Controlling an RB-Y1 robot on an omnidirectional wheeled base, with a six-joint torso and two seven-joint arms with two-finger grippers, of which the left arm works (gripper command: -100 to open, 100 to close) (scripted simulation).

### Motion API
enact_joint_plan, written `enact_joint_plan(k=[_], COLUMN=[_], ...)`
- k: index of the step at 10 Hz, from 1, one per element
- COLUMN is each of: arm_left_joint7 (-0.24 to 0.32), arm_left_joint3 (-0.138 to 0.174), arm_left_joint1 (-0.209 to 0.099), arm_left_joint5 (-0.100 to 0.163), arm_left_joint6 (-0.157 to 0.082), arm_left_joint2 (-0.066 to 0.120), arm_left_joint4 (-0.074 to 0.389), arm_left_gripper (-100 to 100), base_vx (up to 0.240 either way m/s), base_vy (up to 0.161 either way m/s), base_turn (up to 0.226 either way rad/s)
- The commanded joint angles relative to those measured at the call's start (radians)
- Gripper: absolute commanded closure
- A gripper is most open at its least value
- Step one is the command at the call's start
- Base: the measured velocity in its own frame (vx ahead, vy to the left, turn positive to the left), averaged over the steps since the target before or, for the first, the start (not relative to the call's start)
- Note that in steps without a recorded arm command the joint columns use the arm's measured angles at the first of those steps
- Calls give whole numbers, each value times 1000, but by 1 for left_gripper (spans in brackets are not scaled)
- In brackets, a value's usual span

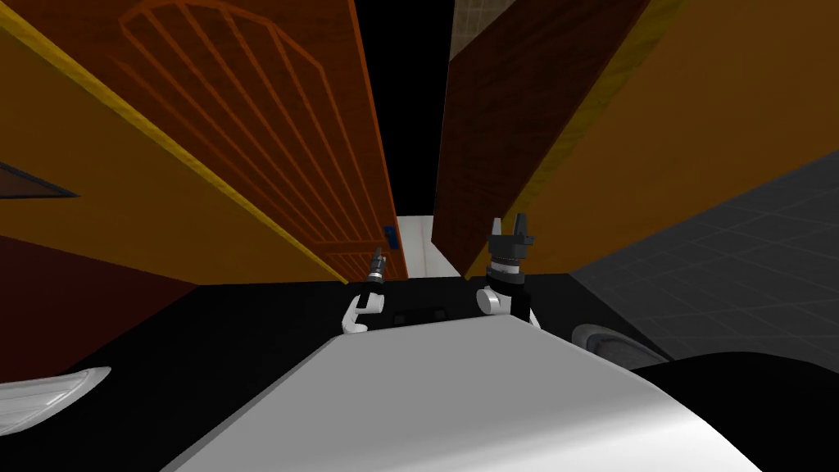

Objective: Push the door open

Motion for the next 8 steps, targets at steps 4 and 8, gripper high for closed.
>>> enact_joint_plan(k=[4, 8], arm_left_joint7=[1, -2], arm_left_joint3=[7, 19], arm_left_joint1=[-29, -49], arm_left_joint5=[3, 5], arm_left_joint6=[3, -2], arm_left_joint2=[6, 3], arm_left_joint4=[49, 78], arm_left_gripper=[-100, -100], base_vx=[132, 201], base_vy=[17, -11], base_turn=[-24, -19])
